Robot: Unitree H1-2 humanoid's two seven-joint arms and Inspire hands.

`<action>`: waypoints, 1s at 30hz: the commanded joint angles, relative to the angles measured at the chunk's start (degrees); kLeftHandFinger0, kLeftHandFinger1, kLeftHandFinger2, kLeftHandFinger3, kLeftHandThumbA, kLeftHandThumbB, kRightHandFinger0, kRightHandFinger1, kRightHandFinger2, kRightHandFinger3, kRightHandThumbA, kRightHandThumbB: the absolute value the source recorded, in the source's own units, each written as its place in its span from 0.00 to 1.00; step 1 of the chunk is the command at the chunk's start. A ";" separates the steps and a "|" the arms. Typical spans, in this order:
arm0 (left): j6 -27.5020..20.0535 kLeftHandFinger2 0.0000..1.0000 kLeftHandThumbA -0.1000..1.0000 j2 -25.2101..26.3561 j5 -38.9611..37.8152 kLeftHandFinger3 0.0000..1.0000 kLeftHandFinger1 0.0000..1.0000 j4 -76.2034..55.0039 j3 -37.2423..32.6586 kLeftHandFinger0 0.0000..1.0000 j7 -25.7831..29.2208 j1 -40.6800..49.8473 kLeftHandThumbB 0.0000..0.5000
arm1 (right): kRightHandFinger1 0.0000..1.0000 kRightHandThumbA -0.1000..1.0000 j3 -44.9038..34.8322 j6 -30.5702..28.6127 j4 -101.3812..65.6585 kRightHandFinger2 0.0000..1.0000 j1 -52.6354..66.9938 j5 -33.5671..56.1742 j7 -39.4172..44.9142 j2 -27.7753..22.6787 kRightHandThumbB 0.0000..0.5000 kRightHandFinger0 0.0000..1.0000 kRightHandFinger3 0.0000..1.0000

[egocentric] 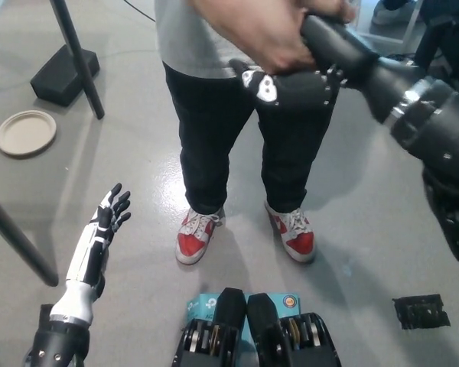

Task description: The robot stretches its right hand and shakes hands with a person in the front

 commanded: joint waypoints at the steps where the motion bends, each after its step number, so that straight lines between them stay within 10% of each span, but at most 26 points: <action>1: -0.45 1.00 1.00 0.81 -0.95 1.00 1.00 -1.87 0.23 1.00 -0.86 -1.71 0.14 | 1.00 0.52 -1.10 1.75 9.02 1.00 -4.11 -2.89 -0.94 1.03 0.61 1.00 1.00; 15: 0.40 1.00 1.00 1.01 -0.39 1.00 1.00 -2.21 0.12 1.00 -0.73 -2.70 0.18 | 1.00 0.60 5.08 -12.61 62.71 1.00 -12.73 -6.85 -12.30 8.84 0.62 1.00 1.00; 30: 1.70 1.00 0.97 1.48 -1.21 1.00 1.00 -2.99 0.18 1.00 -1.95 -2.93 0.18 | 1.00 0.94 0.55 -12.23 36.49 1.00 -2.26 -3.14 -8.52 3.13 0.98 1.00 1.00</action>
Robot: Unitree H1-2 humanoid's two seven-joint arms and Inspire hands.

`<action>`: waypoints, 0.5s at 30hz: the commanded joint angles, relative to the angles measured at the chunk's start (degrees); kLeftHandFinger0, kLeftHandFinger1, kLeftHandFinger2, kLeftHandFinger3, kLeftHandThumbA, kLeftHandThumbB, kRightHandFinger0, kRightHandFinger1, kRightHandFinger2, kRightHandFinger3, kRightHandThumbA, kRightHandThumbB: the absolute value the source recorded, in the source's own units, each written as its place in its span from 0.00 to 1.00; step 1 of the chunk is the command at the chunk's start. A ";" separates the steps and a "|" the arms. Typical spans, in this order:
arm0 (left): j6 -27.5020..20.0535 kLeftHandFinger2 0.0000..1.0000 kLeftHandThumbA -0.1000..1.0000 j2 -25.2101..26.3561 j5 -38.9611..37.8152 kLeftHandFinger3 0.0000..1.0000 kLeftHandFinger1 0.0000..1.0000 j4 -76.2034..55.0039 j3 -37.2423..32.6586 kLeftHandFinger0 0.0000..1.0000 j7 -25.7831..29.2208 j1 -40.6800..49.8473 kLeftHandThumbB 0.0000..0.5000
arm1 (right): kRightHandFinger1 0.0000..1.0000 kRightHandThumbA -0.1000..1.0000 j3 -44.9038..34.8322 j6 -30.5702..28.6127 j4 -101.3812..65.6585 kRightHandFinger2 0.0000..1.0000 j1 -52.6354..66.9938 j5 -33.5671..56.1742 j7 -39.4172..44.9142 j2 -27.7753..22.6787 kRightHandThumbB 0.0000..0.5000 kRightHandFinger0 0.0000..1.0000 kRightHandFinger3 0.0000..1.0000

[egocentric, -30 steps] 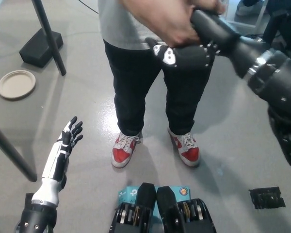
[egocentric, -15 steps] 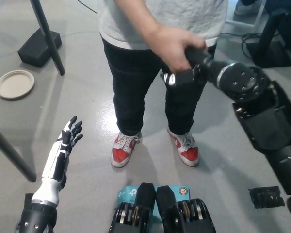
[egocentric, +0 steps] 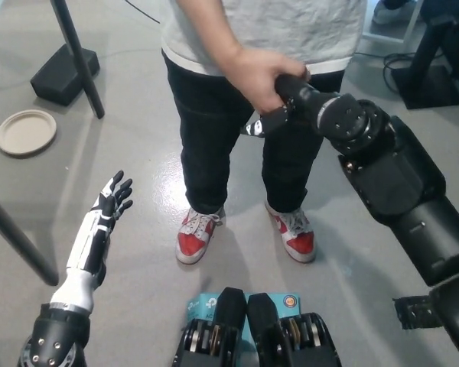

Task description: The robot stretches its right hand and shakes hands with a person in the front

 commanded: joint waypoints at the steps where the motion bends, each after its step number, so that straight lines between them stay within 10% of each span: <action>1: 0.41 1.00 0.97 1.35 -0.98 1.00 1.00 -1.96 0.25 1.00 -1.14 -1.33 0.18 | 1.00 0.99 -4.99 -2.49 -17.00 1.00 3.45 1.91 -0.72 -4.98 1.00 1.00 1.00; 15: -1.54 1.00 1.00 0.98 -0.54 1.00 1.00 -0.33 0.44 1.00 -0.46 -1.57 0.21 | 1.00 1.00 -20.03 -5.88 -45.90 1.00 25.97 11.45 -4.89 -5.77 0.99 1.00 1.00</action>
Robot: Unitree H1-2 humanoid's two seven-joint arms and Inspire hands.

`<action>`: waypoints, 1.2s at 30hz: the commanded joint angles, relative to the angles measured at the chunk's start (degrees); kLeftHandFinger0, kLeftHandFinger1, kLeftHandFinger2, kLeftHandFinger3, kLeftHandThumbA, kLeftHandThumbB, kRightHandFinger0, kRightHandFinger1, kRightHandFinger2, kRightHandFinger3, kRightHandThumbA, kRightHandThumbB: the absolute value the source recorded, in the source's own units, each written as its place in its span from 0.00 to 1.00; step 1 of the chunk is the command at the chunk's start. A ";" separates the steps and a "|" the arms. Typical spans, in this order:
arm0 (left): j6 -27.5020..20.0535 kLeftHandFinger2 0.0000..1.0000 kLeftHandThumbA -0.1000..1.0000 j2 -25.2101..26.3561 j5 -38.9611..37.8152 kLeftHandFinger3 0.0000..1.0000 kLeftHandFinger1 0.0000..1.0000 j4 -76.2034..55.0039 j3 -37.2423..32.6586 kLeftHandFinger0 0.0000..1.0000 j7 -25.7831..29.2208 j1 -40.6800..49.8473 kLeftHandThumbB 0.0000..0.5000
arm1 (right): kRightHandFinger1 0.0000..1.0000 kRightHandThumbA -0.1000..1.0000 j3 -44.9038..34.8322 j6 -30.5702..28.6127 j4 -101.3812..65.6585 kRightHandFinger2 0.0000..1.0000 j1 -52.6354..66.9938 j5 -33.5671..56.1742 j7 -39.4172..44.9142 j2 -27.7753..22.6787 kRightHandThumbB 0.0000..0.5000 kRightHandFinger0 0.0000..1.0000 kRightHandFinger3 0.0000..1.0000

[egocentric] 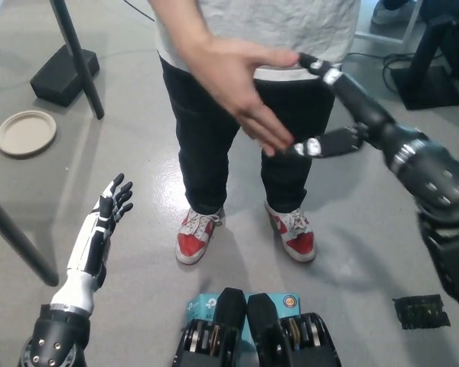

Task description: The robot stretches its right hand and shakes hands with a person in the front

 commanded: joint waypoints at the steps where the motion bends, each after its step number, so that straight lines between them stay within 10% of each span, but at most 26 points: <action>1: -1.98 1.00 1.00 0.93 -0.68 1.00 1.00 -0.86 0.41 1.00 -0.51 -1.55 0.18 | 1.00 1.00 -9.47 -7.14 -11.77 1.00 6.91 7.88 -6.03 1.37 0.96 1.00 1.00; 9: -2.06 1.00 1.00 0.94 -1.27 1.00 1.00 -0.53 0.71 1.00 -0.85 -1.43 0.19 | 1.00 1.00 -14.68 -19.21 3.39 1.00 11.65 12.44 -6.90 6.96 0.82 1.00 1.00; 21: -2.20 1.00 1.00 1.14 -2.15 1.00 1.00 -1.09 0.82 1.00 -1.16 -2.76 0.15 | 1.00 1.00 -16.74 -22.23 19.72 1.00 11.12 21.32 -1.51 9.48 0.60 1.00 1.00; 36: -1.56 1.00 1.00 1.34 -1.82 1.00 1.00 -0.97 0.66 1.00 -1.09 -3.01 0.21 | 1.00 1.00 -14.44 -19.12 20.03 1.00 11.51 22.61 -1.11 8.62 0.66 1.00 1.00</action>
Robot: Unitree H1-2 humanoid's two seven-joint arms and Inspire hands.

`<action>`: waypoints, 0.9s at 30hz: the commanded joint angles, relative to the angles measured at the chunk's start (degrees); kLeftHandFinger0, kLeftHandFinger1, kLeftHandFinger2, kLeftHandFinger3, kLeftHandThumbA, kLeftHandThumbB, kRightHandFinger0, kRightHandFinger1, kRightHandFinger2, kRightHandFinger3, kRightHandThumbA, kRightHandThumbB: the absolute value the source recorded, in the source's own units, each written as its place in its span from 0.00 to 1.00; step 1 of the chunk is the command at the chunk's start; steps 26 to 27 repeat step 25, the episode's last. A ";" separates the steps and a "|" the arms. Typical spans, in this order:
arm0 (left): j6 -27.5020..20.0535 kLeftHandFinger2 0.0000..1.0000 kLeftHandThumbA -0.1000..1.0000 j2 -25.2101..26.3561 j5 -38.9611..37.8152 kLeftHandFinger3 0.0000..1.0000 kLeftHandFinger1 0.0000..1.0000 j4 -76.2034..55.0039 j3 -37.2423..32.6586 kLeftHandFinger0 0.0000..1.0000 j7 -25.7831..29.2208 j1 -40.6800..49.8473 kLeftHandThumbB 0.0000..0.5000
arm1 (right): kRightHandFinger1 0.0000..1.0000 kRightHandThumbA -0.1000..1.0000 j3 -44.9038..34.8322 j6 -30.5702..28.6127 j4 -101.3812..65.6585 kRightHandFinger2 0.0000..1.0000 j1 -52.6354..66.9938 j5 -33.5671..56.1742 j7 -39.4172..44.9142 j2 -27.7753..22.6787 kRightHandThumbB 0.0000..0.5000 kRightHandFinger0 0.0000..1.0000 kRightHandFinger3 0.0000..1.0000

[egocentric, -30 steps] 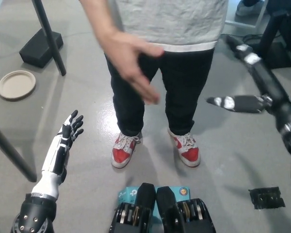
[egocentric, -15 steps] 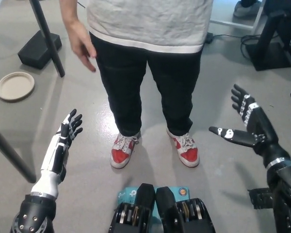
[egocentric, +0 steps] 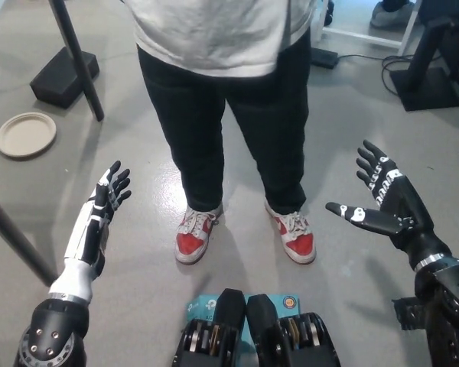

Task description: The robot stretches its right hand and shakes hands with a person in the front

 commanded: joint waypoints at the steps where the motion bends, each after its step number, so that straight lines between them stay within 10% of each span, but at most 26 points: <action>1: -1.42 1.00 1.00 1.19 -0.17 1.00 1.00 -1.02 0.12 1.00 -0.76 -1.28 0.19 | 1.00 1.00 0.86 -1.84 -0.74 1.00 -1.59 1.52 0.81 -0.63 0.66 1.00 1.00; 27: -1.75 1.00 1.00 1.37 0.25 1.00 1.00 -0.47 -0.06 1.00 -0.71 -1.42 0.17 | 1.00 1.00 4.50 -0.93 -1.12 1.00 -1.85 0.25 0.76 -2.91 0.57 1.00 1.00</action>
